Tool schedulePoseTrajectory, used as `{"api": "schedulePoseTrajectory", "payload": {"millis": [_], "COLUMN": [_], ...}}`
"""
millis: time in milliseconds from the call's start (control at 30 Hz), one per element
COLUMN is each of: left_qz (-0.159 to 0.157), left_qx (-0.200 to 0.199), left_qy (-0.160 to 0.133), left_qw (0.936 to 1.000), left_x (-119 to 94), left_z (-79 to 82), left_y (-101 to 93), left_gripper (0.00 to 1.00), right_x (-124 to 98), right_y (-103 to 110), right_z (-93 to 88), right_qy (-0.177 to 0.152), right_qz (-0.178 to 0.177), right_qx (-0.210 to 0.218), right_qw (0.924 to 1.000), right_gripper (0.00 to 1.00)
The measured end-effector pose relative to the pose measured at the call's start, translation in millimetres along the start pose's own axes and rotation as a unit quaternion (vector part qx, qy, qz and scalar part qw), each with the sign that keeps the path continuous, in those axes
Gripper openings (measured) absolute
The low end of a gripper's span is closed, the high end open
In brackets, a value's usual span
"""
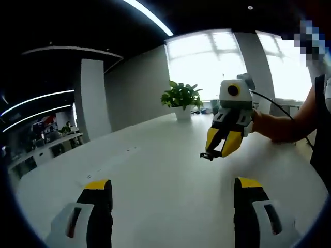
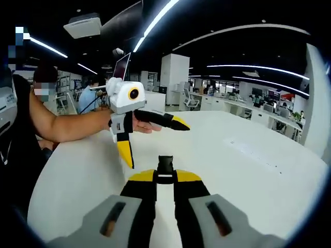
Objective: Snap the two parts of the plastic buckle together until the buckle closes and remains connected.
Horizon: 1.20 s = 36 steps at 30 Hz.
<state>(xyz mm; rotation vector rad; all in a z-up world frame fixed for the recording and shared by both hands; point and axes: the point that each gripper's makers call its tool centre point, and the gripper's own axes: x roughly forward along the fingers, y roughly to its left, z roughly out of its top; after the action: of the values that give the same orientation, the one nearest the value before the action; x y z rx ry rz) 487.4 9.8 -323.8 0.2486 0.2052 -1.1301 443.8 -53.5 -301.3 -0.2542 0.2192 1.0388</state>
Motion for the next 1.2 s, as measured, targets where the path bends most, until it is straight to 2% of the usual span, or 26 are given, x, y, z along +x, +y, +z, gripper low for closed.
{"api": "schedulePoseTrajectory", "payload": {"millis": [100,467,567,800,1200], "left_qz": [0.028,0.036,0.033,0.031,0.033], "left_qx": [0.017,0.028,0.02,0.018,0.009], "left_qy": [0.017,0.014,0.007,0.011,0.011], "left_qw": [0.9993,0.9989,0.9992,0.9993,0.9993], "left_x": [0,-1,-1,0,-1], "left_z": [-6.9,-4.9,-2.4,-4.5,-4.6], "left_y": [10.7,15.7,14.3,12.5,13.3], "left_gripper": [0.98,0.96,0.96,0.98,0.98], "right_x": [0,-1,-1,-1,0], "right_y": [-4,-10,-14,-19,-20], "right_z": [0.7,-0.3,0.7,-0.9,-3.3], "right_qy": [-0.004,-0.006,-0.005,-0.001,0.008], "right_qz": [-0.011,-0.021,-0.029,-0.039,-0.04], "right_qx": [0.006,0.008,0.012,0.016,0.018], "right_qw": [0.9999,0.9997,0.9995,0.9991,0.999], "right_gripper": [0.09,0.09,0.09,0.09,0.09]}}
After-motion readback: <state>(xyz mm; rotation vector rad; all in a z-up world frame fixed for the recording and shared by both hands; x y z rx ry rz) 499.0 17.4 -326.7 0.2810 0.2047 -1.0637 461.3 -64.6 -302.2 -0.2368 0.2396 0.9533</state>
